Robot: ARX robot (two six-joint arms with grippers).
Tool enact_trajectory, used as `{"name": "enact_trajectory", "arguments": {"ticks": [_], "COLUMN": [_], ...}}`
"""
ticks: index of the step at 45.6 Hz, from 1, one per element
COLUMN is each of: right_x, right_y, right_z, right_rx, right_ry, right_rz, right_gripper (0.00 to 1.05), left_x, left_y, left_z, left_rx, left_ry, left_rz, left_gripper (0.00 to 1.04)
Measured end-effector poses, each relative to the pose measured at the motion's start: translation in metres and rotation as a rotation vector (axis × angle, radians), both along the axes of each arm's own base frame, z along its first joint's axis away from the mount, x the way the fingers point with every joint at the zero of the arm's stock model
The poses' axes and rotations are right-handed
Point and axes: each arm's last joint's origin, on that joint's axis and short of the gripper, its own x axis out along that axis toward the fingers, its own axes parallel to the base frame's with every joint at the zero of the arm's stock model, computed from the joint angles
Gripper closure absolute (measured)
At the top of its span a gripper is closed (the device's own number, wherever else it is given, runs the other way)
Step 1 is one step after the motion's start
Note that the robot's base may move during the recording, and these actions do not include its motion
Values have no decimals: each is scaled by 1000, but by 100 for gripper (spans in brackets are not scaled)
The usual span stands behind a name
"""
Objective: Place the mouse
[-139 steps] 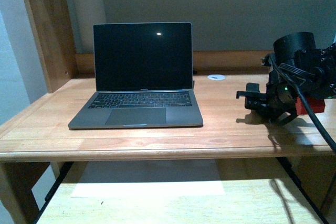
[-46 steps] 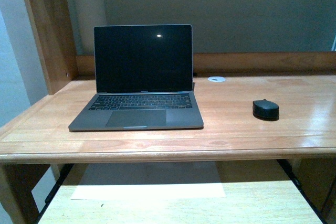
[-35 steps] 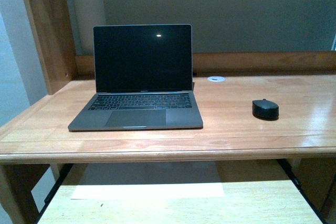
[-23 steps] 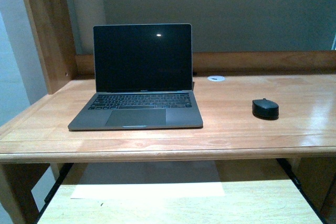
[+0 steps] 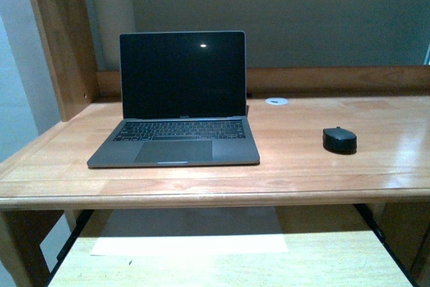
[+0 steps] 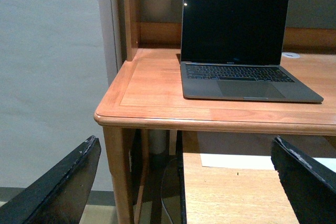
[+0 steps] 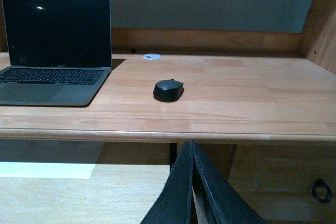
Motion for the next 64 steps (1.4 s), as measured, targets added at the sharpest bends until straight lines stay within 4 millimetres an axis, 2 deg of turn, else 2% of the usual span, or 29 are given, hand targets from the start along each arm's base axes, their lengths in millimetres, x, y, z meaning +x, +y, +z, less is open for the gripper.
{"name": "enact_trajectory", "arguments": {"ticks": [30, 34, 37, 55, 57, 64], "right_x": [-17, -23, -27, -27, -27, -27], "right_y": [0, 0, 0, 0, 0, 0], "right_z": [0, -6, -2, -4, -4, -4], "right_rx": [0, 0, 0, -1, -3, -3], "right_ry": [-3, 51, -1, 12, 12, 12], "right_rz": [0, 0, 0, 0, 0, 0], "right_gripper": [103, 103, 103, 103, 97, 55], "left_x": [0, 0, 0, 0, 0, 0], "left_y": [0, 0, 0, 0, 0, 0], "left_z": [0, 0, 0, 0, 0, 0], "left_rx": [0, 0, 0, 0, 0, 0], "left_ry": [0, 0, 0, 0, 0, 0], "left_rz": [0, 0, 0, -1, -1, -1], "left_gripper": [7, 7, 7, 7, 7, 7]}}
